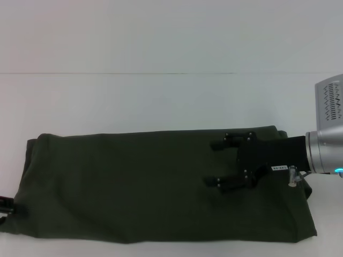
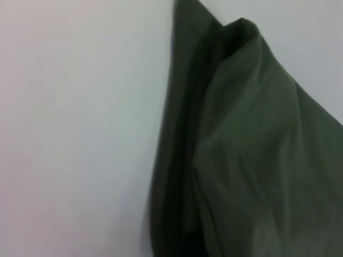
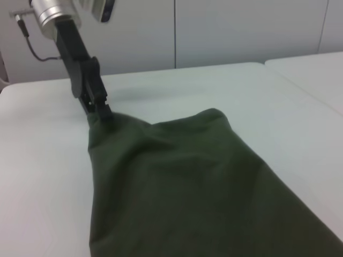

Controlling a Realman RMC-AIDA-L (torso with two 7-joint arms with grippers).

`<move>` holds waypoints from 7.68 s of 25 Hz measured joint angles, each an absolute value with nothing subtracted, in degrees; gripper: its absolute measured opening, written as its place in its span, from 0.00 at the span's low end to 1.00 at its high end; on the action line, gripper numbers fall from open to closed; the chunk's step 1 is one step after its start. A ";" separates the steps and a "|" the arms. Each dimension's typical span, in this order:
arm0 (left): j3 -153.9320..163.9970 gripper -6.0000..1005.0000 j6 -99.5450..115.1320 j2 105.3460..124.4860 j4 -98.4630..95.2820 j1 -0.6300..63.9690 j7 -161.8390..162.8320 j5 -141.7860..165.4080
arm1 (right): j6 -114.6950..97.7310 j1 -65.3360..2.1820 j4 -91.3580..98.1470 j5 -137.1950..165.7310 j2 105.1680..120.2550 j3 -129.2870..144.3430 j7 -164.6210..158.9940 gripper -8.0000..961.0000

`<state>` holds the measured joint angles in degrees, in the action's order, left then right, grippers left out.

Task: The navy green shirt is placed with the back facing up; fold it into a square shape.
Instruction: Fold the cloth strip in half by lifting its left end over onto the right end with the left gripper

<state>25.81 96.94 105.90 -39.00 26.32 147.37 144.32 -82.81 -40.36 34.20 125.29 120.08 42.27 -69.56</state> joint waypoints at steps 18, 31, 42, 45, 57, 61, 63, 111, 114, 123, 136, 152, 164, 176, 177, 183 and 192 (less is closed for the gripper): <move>21.86 0.78 96.72 104.56 -37.91 31.71 141.58 142.01 | -79.40 -39.51 28.47 121.97 120.31 43.68 -60.96 0.96; 32.81 0.79 85.65 104.00 -36.94 33.24 136.48 145.63 | -78.07 -39.64 27.28 121.47 120.32 43.68 -60.21 0.96; 32.94 0.79 81.55 104.58 -34.68 33.20 136.31 146.52 | -77.45 -39.83 27.13 121.46 120.32 43.68 -60.64 0.96; 32.96 0.79 80.92 104.59 -34.11 33.25 136.15 146.57 | -76.92 -39.91 26.80 121.46 120.32 43.68 -60.64 0.96; 33.05 0.79 80.46 105.01 -33.91 33.31 135.88 146.86 | -76.78 -39.90 26.71 121.46 120.32 43.68 -60.64 0.96; 33.05 0.79 79.78 105.04 -33.91 33.31 135.81 147.05 | -76.78 -39.90 26.71 121.46 120.32 43.68 -60.64 0.96; 33.05 0.79 79.49 105.04 -33.92 33.30 135.81 147.05 | -76.78 -39.90 26.71 121.46 120.32 43.68 -60.64 0.96; 33.07 0.77 81.36 108.89 -30.44 38.38 137.89 146.93 | -76.82 -39.90 26.19 121.70 120.32 43.77 -60.73 0.96; 33.08 0.77 81.26 108.89 -30.51 38.36 139.07 146.95 | -76.82 -39.90 26.07 121.64 120.32 43.77 -60.73 0.96; 32.99 0.53 81.03 110.33 -35.61 36.78 141.98 147.27 | -76.82 -39.90 26.01 121.46 120.32 43.77 -60.74 0.96; 33.22 0.12 81.11 110.05 -35.53 37.09 141.77 147.28 | -77.33 -39.90 26.13 121.46 120.32 43.77 -60.73 0.96; 33.20 0.12 82.90 103.13 -39.84 36.86 141.43 154.52 | -78.60 -39.67 26.34 121.46 120.25 43.77 -60.73 0.96; 30.24 0.14 95.27 103.27 -46.79 40.05 149.32 154.09 | -78.85 -39.58 26.27 121.47 120.26 43.76 -60.39 0.96; 27.17 0.15 105.31 112.22 -48.43 44.91 158.35 139.05 | -78.55 -38.34 26.02 121.47 120.27 43.70 -60.15 0.96; 27.28 0.15 104.67 113.55 -47.71 45.02 158.44 138.11 | -78.52 -38.22 26.02 121.47 120.25 43.70 -60.15 0.96; 28.00 0.15 97.55 119.36 -38.73 45.30 156.51 136.78 | -78.48 -37.92 26.01 121.47 120.23 43.52 -60.12 0.96; 27.67 0.16 88.95 121.83 -32.77 42.62 152.67 130.56 | -78.53 -37.57 26.16 121.46 120.23 43.36 -60.11 0.96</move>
<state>27.67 88.95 121.83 -32.77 42.62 152.67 130.56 -78.53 -37.57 26.16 121.46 120.23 43.37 -60.11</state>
